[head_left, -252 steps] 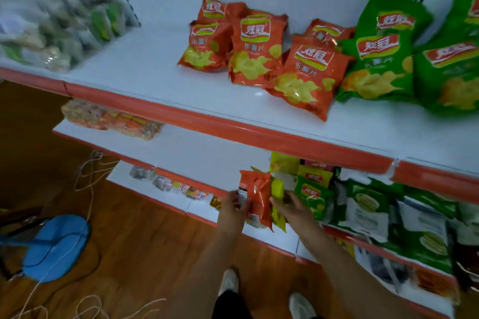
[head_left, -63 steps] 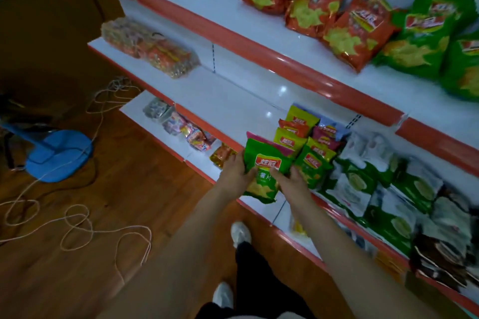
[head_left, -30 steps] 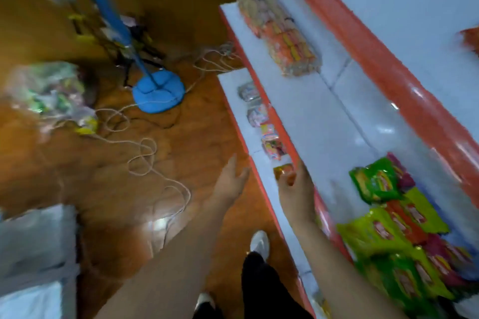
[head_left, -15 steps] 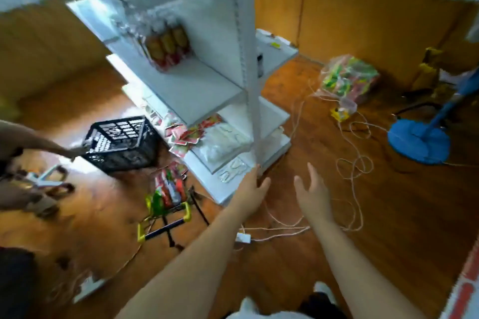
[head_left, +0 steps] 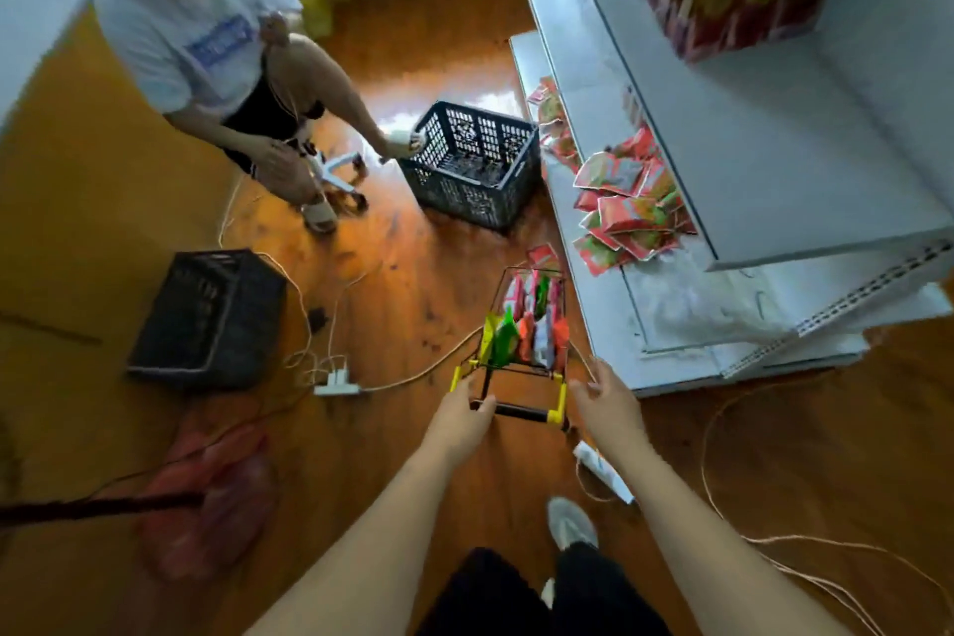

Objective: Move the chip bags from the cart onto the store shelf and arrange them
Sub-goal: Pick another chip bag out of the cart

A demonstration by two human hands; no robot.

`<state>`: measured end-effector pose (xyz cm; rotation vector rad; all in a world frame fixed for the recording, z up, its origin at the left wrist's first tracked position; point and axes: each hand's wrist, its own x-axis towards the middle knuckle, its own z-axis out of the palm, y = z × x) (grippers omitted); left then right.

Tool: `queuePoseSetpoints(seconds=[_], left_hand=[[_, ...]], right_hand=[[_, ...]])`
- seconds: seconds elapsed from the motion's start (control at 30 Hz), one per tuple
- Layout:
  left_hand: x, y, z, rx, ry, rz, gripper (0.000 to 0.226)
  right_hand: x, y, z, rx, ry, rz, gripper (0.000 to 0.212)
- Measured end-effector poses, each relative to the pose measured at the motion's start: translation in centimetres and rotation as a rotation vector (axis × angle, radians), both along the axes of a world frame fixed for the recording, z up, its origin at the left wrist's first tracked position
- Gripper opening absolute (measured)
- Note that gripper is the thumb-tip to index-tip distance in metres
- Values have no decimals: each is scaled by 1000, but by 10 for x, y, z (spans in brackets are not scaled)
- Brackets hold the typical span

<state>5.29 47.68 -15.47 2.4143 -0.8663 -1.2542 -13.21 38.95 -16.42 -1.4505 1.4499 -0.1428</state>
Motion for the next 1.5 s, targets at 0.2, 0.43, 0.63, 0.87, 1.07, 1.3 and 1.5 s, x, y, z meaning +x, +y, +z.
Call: queuePoseSetpoints(seconds=[0.2,0.43,0.63,0.87,1.07,1.3,1.5], left_hand=[[78,-44,-76,132,39,37,70],[129,-130,-262,104,52,-52,59],[148,-198,-358,-7,-181,-187,50],[178,-234,-374,-10,-322,-272,32],[195,-273,-334,-130,-472,-480,33],[218,-286,-220,-439,229,-434,37],[155,-272,-74,-455,334,-489,66]], right_hand=[[100,-46,-67,106,87,219,56],[189,-90,-243,359,133,-31,77],[248,-129,-344,162,309,-242,73],[280,-186,-363,90,426,-368,49],[289,-213,-332,-65,444,-284,38],[262,-222,-215,-54,-32,-411,45],[183,-195,-84,157,-392,-714,90]])
